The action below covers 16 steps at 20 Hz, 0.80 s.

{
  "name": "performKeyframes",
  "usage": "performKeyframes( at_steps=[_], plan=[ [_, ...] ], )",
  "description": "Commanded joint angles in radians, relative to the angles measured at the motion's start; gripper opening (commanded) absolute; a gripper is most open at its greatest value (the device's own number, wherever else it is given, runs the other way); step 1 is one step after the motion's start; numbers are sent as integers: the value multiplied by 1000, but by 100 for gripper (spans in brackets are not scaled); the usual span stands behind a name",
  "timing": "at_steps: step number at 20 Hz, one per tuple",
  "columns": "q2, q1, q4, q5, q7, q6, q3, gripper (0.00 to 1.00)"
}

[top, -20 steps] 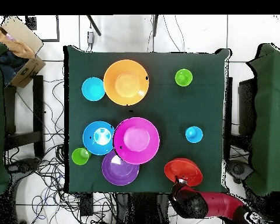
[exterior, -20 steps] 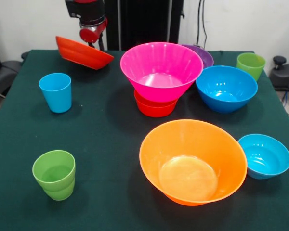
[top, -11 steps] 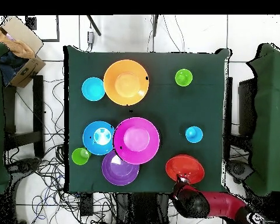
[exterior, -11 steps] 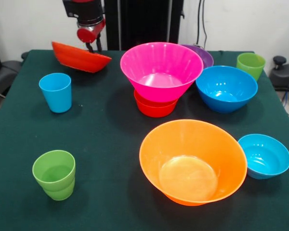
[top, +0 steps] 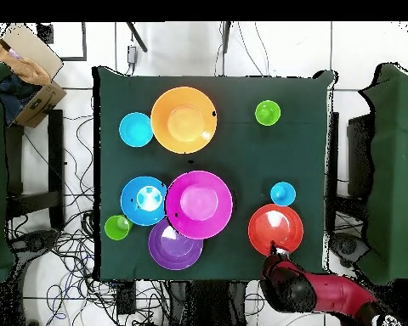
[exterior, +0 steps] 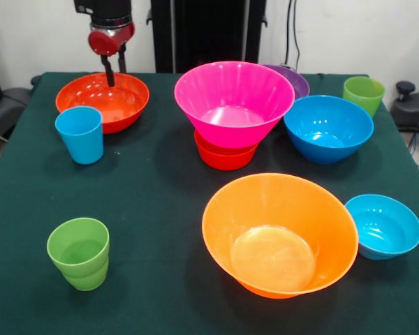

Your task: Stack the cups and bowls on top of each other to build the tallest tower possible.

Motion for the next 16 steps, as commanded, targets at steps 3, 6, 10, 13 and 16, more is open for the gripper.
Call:
performKeyframes(
  at_steps=[3,6,10,13,16],
  plan=[
    [-16,64,-49,27,169,48,87,100],
    [-2,64,-48,16,179,22,78,100],
    [20,78,-43,3,202,-18,53,100],
    [29,88,-45,-2,212,-38,40,100],
    [29,91,-43,1,214,-40,36,100]
  ],
)
